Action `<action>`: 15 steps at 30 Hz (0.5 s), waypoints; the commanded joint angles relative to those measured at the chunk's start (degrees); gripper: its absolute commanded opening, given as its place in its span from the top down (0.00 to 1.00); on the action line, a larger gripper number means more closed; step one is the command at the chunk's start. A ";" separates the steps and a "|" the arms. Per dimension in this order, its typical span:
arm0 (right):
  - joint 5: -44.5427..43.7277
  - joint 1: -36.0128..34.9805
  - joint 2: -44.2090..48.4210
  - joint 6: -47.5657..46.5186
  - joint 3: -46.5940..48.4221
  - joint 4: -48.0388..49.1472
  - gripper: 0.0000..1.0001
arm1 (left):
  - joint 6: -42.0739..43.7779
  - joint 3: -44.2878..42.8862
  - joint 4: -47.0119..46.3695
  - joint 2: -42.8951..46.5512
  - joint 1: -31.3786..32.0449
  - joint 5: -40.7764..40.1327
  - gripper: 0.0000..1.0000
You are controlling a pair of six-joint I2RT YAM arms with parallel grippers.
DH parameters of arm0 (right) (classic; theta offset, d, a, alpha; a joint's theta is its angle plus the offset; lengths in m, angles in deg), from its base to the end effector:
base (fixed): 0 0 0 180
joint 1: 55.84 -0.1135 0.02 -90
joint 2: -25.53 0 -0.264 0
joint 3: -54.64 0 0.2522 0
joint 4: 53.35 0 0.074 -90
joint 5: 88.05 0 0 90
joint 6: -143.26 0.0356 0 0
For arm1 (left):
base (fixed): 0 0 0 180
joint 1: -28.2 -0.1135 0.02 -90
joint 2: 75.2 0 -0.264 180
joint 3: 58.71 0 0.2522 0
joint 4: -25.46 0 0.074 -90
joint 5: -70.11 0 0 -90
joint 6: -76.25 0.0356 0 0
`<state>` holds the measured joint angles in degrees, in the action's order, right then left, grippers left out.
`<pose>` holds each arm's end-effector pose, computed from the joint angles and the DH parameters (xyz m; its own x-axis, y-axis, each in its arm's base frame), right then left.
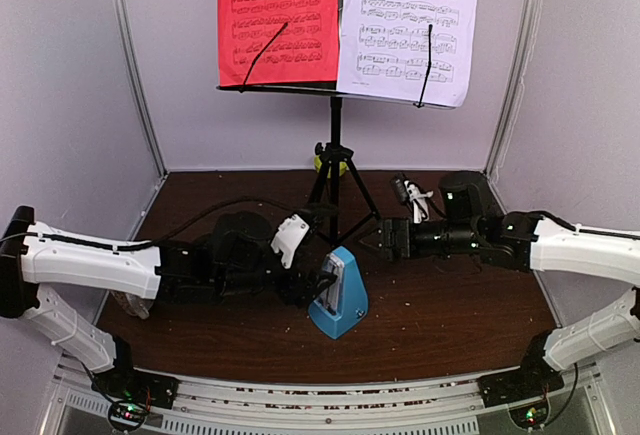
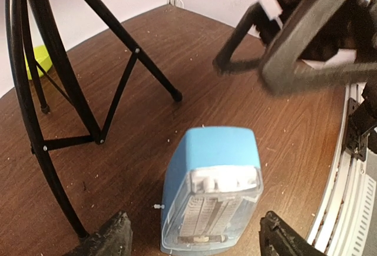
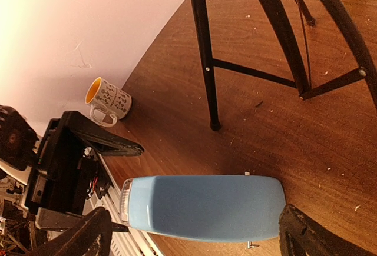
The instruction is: Set up the instrument practice props
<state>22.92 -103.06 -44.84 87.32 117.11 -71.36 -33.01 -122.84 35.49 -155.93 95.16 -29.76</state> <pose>0.1792 0.2124 0.2806 -0.7522 -0.0428 -0.6576 -0.5827 0.5093 0.6333 0.1295 -0.2890 0.2531 -0.4449 0.2157 -0.8692 0.7414 0.6332 -0.2223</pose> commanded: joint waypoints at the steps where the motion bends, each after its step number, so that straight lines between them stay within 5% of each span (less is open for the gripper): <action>1: 3.89 -0.14 -2.83 1.48 1.89 2.01 0.01 | 0.11 -1.40 -5.62 -1.21 0.00 0.16 0.25; 15: 5.81 -0.33 -6.71 2.43 1.82 2.93 0.03 | 3.20 -5.79 -5.71 -5.74 0.01 1.32 0.36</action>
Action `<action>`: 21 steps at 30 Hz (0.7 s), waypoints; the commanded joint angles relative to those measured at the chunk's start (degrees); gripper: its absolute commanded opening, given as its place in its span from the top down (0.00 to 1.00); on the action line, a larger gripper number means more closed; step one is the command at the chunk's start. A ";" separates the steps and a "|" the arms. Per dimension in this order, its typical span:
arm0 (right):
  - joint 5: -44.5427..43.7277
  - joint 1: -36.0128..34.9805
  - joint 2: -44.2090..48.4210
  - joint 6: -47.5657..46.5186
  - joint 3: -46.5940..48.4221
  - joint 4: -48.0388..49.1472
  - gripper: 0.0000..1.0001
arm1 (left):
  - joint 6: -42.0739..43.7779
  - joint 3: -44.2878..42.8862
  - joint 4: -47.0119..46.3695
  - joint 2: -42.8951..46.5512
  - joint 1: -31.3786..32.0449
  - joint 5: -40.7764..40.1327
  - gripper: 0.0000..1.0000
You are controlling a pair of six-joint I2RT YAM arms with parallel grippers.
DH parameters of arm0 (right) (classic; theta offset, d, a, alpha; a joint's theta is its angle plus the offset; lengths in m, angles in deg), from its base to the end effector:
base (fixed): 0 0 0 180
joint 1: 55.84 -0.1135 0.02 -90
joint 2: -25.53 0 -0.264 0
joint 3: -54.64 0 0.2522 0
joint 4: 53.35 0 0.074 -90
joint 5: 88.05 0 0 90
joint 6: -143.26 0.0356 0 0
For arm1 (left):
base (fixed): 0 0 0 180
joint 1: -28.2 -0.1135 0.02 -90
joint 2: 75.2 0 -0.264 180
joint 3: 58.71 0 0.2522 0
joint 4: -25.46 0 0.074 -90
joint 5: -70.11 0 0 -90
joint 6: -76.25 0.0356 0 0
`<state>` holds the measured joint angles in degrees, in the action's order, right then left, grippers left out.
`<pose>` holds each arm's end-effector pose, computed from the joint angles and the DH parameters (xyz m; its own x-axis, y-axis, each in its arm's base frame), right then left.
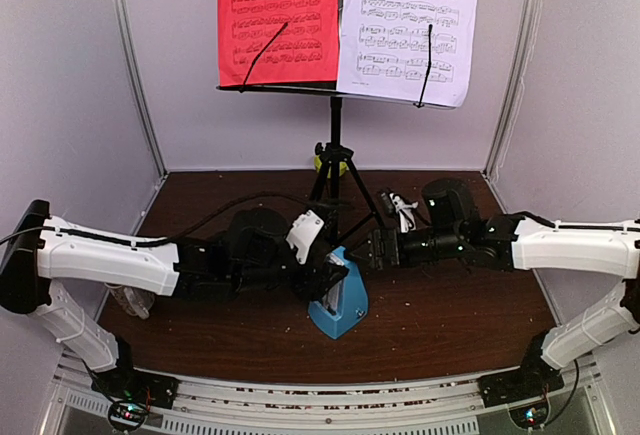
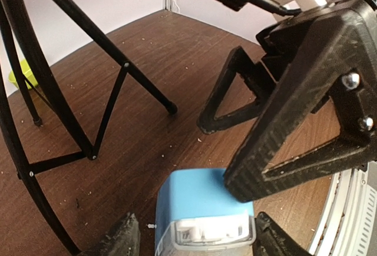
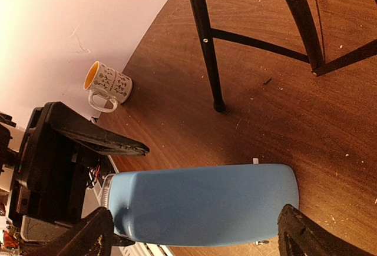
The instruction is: Set up the instrument practice props
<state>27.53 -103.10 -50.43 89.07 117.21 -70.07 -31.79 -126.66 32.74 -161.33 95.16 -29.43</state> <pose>0.1876 0.2257 0.2580 -0.8120 -0.1011 -0.5748 -0.5436 0.4895 0.6818 0.1386 -0.3108 0.2513 -0.4229 0.2140 -0.8806 0.7551 0.6204 -0.2119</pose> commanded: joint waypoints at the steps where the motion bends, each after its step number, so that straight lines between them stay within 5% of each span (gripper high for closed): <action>1: 1.22 -0.28 -1.31 0.71 1.64 1.54 0.03 | 2.18 -2.01 -2.81 -0.20 0.04 1.13 0.37; 21: -4.28 -0.23 -3.18 -4.21 -2.37 -5.24 0.04 | 6.11 0.20 -1.86 1.49 1.41 4.09 0.76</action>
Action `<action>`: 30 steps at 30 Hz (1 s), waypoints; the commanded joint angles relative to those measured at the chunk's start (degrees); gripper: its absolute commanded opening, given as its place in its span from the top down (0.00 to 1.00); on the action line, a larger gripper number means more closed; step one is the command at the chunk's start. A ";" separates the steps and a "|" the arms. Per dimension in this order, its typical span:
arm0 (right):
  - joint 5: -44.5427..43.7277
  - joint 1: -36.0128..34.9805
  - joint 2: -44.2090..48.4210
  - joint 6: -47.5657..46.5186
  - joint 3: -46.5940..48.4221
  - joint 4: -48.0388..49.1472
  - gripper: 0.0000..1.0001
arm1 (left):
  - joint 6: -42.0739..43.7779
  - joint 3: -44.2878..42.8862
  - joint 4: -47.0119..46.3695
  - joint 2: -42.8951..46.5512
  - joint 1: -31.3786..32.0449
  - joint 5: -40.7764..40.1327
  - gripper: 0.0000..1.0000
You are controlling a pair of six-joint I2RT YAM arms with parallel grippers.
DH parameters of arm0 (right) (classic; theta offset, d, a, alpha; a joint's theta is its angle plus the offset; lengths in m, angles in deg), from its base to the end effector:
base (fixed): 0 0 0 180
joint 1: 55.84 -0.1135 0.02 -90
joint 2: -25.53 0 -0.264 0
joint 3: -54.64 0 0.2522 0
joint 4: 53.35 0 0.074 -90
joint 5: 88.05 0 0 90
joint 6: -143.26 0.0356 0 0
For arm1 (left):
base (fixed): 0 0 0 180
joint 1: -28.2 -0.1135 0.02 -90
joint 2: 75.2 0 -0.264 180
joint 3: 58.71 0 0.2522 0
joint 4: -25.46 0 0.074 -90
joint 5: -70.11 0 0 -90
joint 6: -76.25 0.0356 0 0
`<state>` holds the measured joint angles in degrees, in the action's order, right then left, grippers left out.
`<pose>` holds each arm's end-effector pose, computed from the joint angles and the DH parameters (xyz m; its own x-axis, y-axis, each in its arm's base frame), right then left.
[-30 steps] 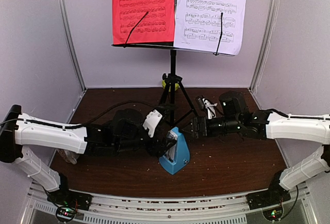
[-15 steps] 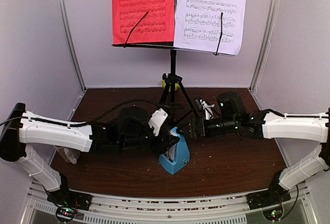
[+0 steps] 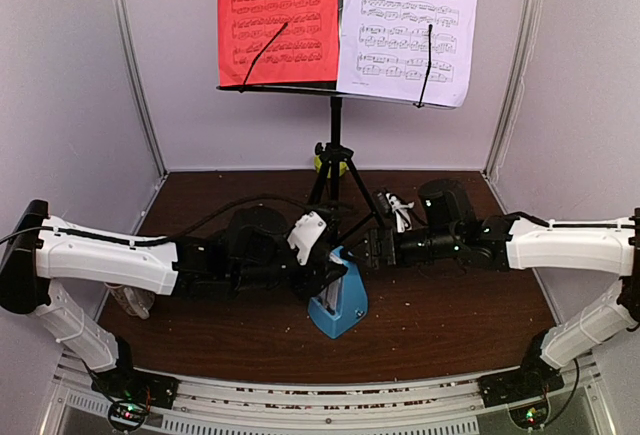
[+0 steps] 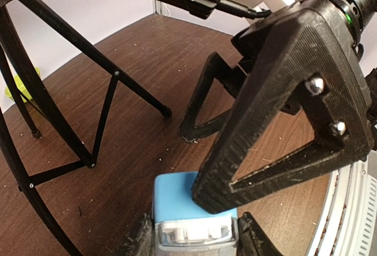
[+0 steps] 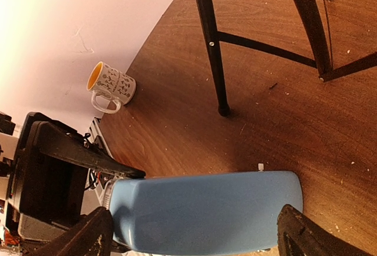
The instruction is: Set up the instrument practice props
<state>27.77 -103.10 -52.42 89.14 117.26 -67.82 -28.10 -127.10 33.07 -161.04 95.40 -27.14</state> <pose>0.1923 0.2310 0.2523 -0.8111 -0.1004 -0.5762 -0.5458 0.4840 0.6840 0.1361 -0.3121 0.2549 -0.3747 0.2569 -0.8908 0.8024 0.5713 -0.1727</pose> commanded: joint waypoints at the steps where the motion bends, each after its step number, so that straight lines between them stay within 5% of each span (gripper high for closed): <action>1: -5.12 -0.30 -1.27 -5.09 -3.04 -7.90 0.03 | 2.41 0.81 -2.23 1.20 1.24 1.80 0.78; 30: -14.51 -0.11 -6.35 -10.39 -10.94 -10.11 0.07 | 17.01 5.64 0.32 6.44 3.20 -6.24 0.84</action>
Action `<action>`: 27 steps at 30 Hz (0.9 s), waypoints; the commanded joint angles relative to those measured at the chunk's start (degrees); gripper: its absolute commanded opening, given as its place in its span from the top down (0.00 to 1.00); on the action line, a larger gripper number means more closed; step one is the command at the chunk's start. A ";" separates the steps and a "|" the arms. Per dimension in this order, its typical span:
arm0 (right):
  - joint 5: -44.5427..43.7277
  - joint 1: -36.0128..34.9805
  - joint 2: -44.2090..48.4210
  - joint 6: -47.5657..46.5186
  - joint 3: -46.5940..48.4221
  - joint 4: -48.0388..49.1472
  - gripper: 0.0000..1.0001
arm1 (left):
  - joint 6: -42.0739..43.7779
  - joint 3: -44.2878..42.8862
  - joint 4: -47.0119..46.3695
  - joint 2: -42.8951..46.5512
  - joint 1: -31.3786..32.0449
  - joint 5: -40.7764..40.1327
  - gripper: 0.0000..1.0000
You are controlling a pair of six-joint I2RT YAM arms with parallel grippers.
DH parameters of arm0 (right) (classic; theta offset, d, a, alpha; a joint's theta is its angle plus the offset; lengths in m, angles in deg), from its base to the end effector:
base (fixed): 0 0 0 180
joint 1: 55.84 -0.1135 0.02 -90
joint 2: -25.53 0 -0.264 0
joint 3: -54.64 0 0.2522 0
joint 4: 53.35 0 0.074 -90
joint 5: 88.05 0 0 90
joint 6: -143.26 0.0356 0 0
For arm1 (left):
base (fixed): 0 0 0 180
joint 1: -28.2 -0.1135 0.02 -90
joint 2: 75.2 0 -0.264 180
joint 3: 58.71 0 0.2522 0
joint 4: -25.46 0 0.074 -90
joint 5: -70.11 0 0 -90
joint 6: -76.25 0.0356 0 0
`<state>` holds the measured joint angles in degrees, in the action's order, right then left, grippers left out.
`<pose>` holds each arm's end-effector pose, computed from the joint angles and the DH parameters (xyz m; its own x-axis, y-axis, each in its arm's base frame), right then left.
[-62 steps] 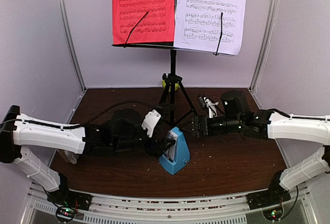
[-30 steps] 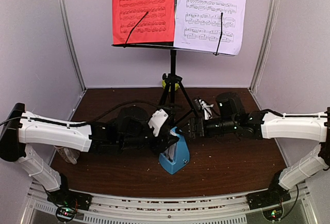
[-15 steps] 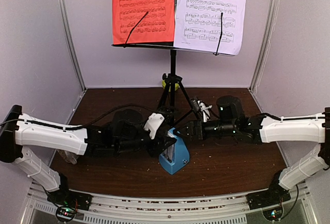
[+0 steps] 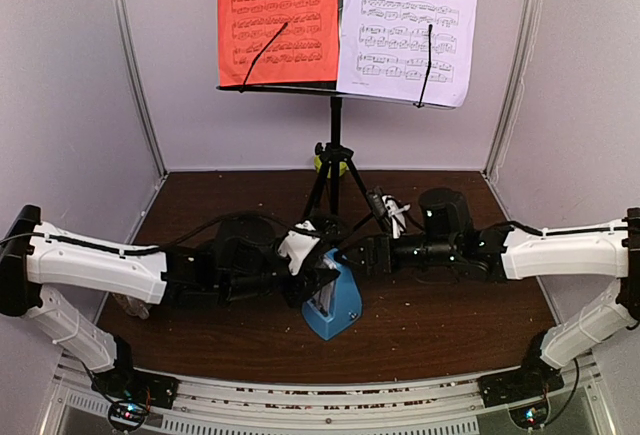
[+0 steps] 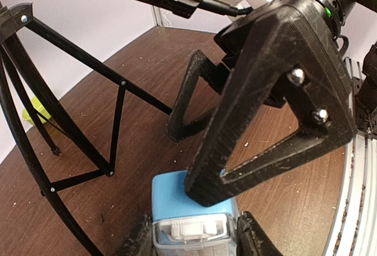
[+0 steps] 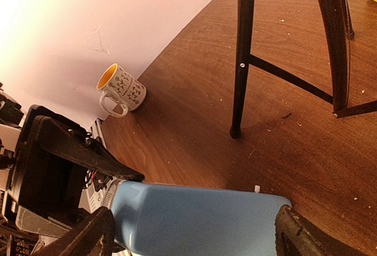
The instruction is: Set up the instrument practice props
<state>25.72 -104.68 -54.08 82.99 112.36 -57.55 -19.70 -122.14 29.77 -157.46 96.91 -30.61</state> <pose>0.1880 0.2369 0.2323 -0.7112 -0.1240 -0.6920 -0.6617 0.4506 0.5993 0.1236 -0.2989 0.2509 -0.2304 0.3107 -0.9222 0.8340 0.5513 -0.0226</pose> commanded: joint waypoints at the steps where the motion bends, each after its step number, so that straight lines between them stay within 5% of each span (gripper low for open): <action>1: -12.36 1.47 -4.68 -4.25 -6.00 -20.31 0.07 | 7.75 1.56 2.10 3.59 1.57 -2.99 0.85; 10: -11.93 1.42 -5.11 -5.16 -4.86 -21.14 0.07 | -4.78 8.67 -8.21 8.20 0.55 5.46 0.87; 15: -10.48 1.46 -4.23 -5.81 -4.16 -21.24 0.06 | -7.17 10.52 -8.65 11.60 0.54 2.04 0.89; 27: -6.75 1.29 -0.43 -6.71 4.19 -24.58 0.02 | -19.32 6.49 18.34 21.89 -8.16 -1.98 0.89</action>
<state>22.98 -104.37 -52.77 79.98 116.43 -64.22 -32.97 -112.63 38.25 -138.27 92.10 -30.37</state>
